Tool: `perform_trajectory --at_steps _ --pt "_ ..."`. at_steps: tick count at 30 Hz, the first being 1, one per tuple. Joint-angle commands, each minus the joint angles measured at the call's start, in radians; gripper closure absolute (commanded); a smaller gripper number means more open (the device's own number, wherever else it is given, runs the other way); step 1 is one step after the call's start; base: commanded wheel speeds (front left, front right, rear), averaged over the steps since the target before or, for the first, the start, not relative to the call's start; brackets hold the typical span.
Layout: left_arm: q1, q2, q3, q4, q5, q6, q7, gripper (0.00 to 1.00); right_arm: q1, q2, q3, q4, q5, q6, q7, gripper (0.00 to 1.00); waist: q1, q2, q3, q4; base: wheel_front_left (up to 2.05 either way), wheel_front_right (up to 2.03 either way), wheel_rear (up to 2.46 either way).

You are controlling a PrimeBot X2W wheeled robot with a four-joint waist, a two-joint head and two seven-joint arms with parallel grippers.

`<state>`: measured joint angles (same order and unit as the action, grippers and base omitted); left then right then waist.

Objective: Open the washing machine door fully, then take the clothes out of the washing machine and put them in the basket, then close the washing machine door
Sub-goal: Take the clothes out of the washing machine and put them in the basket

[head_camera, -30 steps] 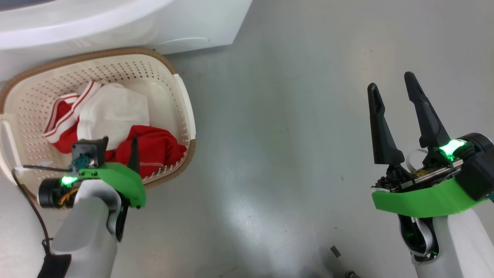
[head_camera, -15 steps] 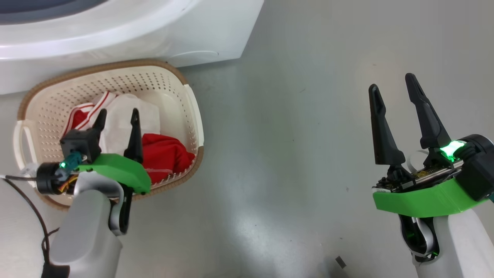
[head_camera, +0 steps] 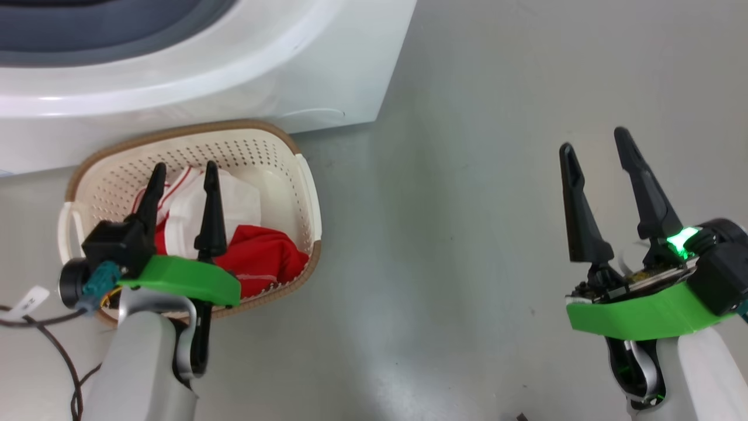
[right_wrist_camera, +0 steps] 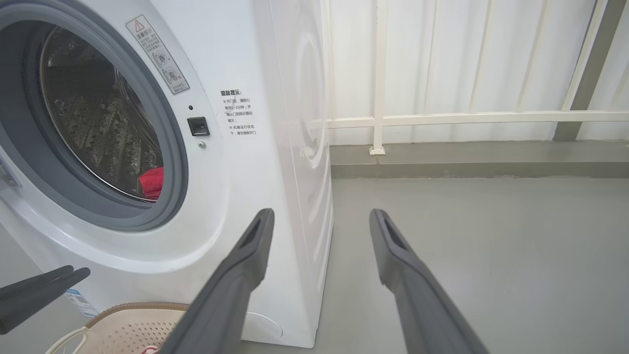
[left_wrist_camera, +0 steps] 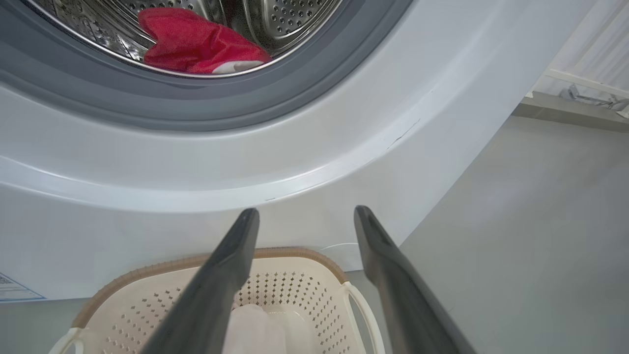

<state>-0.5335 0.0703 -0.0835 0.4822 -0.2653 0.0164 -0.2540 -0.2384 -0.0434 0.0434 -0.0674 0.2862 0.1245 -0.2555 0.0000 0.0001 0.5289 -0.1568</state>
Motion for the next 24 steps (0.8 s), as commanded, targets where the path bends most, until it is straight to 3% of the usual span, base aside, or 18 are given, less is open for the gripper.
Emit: perform_trajectory --at_steps 1,13,24 --pt "0.034 0.010 0.034 -0.041 0.001 -0.003 -0.008 0.00 0.032 -0.007 0.015 -0.021 -0.009 0.006 -0.006 0.00 0.0000 -0.0001 -0.022 0.010 0.00 0.00 0.00" --pt "0.154 -0.012 0.050 -0.282 0.032 -0.007 -0.008 0.00 0.059 -0.007 -0.004 -0.017 -0.031 0.006 -0.006 0.00 0.0000 -0.0001 -0.098 0.037 0.00 0.00 0.00" --pt "0.247 -0.017 0.052 -0.383 0.074 0.000 -0.008 0.00 0.099 -0.007 -0.016 -0.007 -0.063 0.006 -0.006 0.00 0.0000 -0.0001 -0.180 0.055 0.00 0.00 0.00"
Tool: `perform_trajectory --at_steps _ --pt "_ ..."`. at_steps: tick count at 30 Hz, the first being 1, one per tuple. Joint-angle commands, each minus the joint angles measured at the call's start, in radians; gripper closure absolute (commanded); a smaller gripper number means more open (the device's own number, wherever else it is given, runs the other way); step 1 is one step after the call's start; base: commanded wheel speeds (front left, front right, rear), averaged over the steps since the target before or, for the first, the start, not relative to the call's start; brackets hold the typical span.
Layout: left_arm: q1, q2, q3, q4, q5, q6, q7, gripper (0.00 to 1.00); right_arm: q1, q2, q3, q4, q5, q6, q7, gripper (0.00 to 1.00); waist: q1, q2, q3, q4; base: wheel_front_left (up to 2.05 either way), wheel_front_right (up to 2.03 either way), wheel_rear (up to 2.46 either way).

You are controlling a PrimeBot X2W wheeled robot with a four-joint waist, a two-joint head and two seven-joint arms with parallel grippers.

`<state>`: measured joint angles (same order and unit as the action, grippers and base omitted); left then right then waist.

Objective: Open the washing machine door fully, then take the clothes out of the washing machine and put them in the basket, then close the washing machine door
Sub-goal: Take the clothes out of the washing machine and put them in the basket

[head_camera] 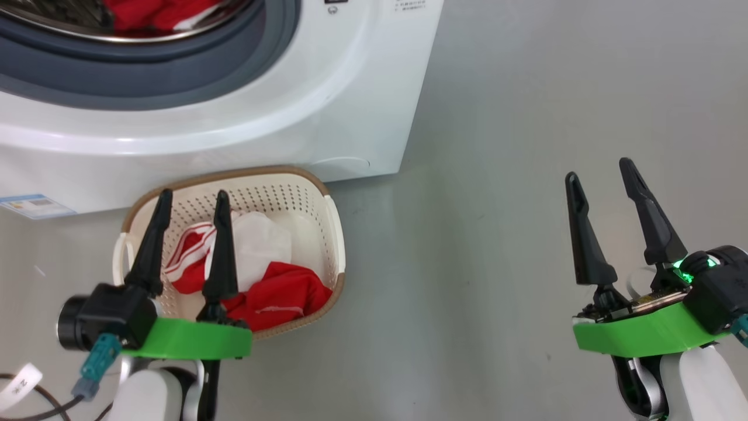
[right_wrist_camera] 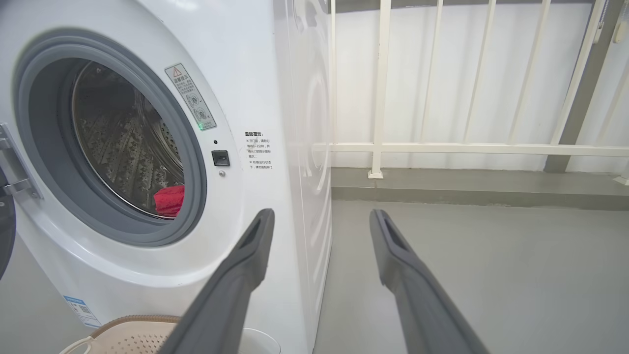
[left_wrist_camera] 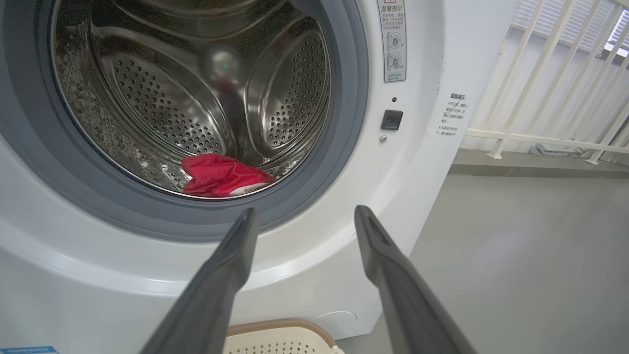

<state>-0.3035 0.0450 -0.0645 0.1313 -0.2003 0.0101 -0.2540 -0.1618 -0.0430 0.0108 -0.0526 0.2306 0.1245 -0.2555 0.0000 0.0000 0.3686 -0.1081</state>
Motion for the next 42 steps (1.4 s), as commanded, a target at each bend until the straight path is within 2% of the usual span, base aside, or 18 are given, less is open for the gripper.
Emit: perform_trajectory --at_steps 1,14,26,42 --pt "0.025 0.008 0.034 -0.040 0.012 0.005 -0.008 0.00 0.027 -0.007 0.015 -0.020 -0.009 0.006 -0.006 0.00 0.0000 0.0000 -0.027 0.007 0.00 0.00 0.00" --pt "0.133 0.007 0.049 -0.115 0.037 0.023 -0.008 0.00 0.083 -0.007 -0.005 -0.013 -0.045 0.006 -0.006 0.00 0.0000 0.0000 -0.116 0.015 0.00 0.00 0.00" --pt "0.251 0.006 0.057 -0.121 0.015 0.050 -0.008 0.00 0.156 -0.007 -0.022 -0.015 -0.066 0.006 -0.006 0.00 0.0000 0.0000 -0.211 0.015 0.00 0.00 0.00" --pt "0.328 0.006 0.062 -0.121 0.008 0.083 -0.008 0.00 0.207 -0.007 -0.027 -0.023 -0.046 0.006 -0.006 0.00 0.0000 0.0000 -0.258 0.014 0.00 0.00 0.00"
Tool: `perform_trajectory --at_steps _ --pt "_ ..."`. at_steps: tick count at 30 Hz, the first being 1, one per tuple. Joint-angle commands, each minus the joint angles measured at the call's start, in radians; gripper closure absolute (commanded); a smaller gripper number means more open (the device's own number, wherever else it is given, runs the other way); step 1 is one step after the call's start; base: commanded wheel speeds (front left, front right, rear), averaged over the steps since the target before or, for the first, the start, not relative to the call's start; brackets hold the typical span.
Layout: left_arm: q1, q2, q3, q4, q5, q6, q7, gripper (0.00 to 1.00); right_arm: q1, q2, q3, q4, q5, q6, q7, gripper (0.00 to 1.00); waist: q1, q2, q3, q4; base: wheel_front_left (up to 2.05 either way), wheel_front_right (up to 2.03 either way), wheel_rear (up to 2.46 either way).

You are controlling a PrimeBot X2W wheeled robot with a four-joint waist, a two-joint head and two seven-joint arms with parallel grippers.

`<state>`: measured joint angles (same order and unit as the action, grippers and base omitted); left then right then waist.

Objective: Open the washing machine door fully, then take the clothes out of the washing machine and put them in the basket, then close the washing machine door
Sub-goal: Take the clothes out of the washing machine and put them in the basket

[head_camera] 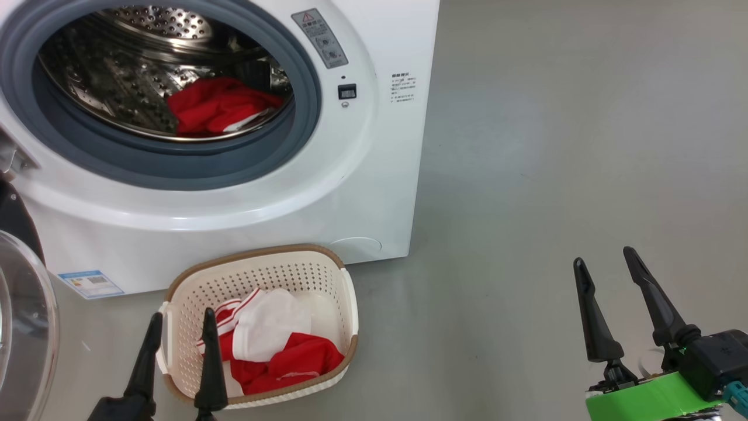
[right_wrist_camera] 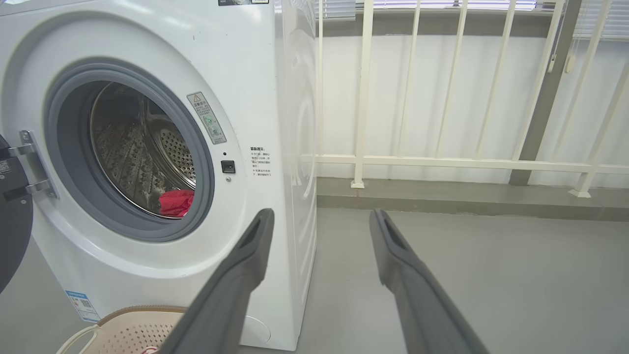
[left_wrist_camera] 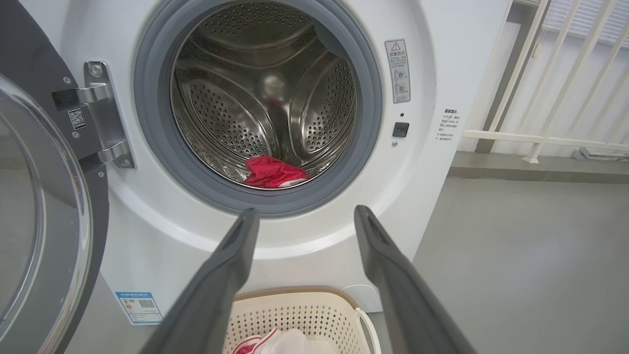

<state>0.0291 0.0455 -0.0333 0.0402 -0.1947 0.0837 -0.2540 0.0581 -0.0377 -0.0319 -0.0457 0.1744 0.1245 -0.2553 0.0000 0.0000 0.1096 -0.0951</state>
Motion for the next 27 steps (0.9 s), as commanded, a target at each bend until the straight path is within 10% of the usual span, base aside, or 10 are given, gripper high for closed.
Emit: perform_trajectory --at_steps 1,27 --pt "-0.004 0.005 0.030 -0.031 0.002 0.011 -0.008 0.00 -0.013 -0.013 0.016 -0.030 0.011 0.006 -0.006 0.00 0.0000 0.0000 0.003 0.001 0.00 0.00 0.00" --pt "-0.051 0.006 0.026 -0.019 -0.006 0.010 -0.008 0.00 -0.034 -0.013 0.029 -0.039 0.021 0.006 -0.006 0.00 0.0000 0.0000 0.058 0.007 0.00 0.00 0.00"
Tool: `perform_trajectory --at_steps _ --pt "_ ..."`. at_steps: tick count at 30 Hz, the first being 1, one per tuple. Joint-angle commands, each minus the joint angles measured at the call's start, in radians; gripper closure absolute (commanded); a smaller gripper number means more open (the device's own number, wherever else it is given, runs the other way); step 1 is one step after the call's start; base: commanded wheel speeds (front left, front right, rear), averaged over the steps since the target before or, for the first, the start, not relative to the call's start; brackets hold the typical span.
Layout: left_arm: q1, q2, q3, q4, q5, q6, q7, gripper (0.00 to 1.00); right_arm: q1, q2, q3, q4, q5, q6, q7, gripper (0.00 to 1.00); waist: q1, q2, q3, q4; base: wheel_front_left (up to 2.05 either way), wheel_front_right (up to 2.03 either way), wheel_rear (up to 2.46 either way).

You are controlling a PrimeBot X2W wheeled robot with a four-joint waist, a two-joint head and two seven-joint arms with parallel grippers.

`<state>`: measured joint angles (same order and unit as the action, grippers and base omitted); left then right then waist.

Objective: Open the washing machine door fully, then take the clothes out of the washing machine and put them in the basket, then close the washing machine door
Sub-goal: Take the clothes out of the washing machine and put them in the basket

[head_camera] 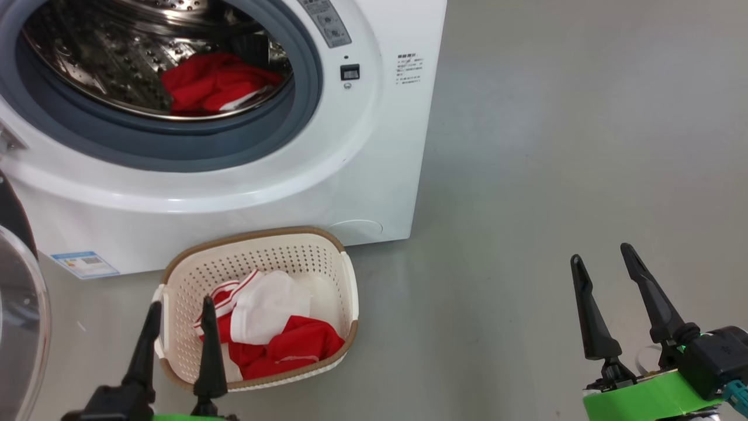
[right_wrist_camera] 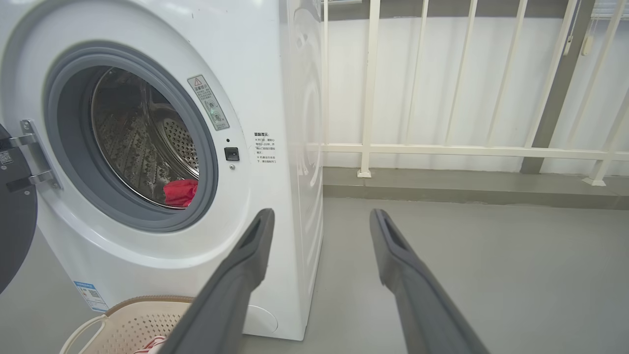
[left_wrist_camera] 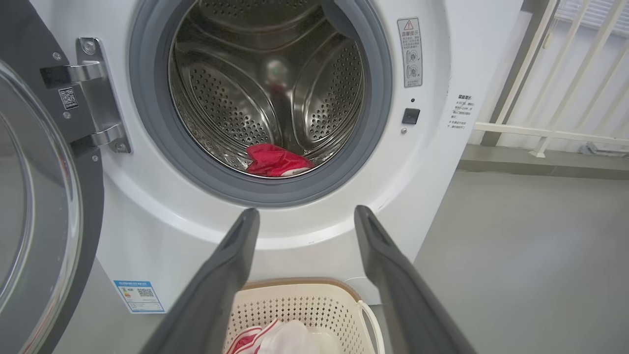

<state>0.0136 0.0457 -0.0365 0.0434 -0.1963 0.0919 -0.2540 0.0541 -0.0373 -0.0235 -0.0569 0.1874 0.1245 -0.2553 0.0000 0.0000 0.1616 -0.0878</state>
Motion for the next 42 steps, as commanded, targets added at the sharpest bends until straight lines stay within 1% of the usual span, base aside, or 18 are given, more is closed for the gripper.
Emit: perform_trajectory --at_steps 1,7,15,28,35,42 --pt "-0.042 0.006 0.030 -0.021 -0.010 0.002 -0.008 0.00 -0.033 -0.013 0.021 -0.029 0.008 0.006 -0.006 0.00 0.0000 0.0000 0.009 0.000 0.00 0.00 0.00" --pt "-0.090 0.005 0.032 -0.014 -0.032 0.005 -0.008 0.00 -0.047 -0.013 0.024 -0.036 0.012 0.006 -0.006 0.00 0.0000 0.0000 0.050 -0.006 0.00 0.00 0.00" --pt "-0.191 0.016 0.024 0.011 -0.016 -0.009 -0.008 0.00 -0.079 -0.013 0.043 -0.044 0.021 0.006 -0.006 0.00 0.0000 0.0000 0.140 -0.019 0.00 0.00 0.00" --pt "-0.382 0.033 0.010 0.091 0.011 -0.025 -0.008 0.00 -0.129 -0.013 0.063 -0.047 0.023 0.006 -0.006 0.00 0.0000 0.0000 0.249 -0.032 0.00 0.00 0.00" --pt "-0.515 0.050 0.017 0.179 0.008 -0.042 -0.008 0.00 -0.149 -0.013 0.085 -0.048 0.030 0.006 -0.006 0.00 0.0000 0.0000 0.292 -0.047 0.00 0.00 0.00" --pt "-0.653 0.085 0.031 0.278 0.028 -0.031 -0.008 0.00 -0.164 -0.013 0.092 -0.052 0.036 0.006 -0.006 0.00 0.0000 0.0000 0.337 -0.062 0.00 0.00 0.00"
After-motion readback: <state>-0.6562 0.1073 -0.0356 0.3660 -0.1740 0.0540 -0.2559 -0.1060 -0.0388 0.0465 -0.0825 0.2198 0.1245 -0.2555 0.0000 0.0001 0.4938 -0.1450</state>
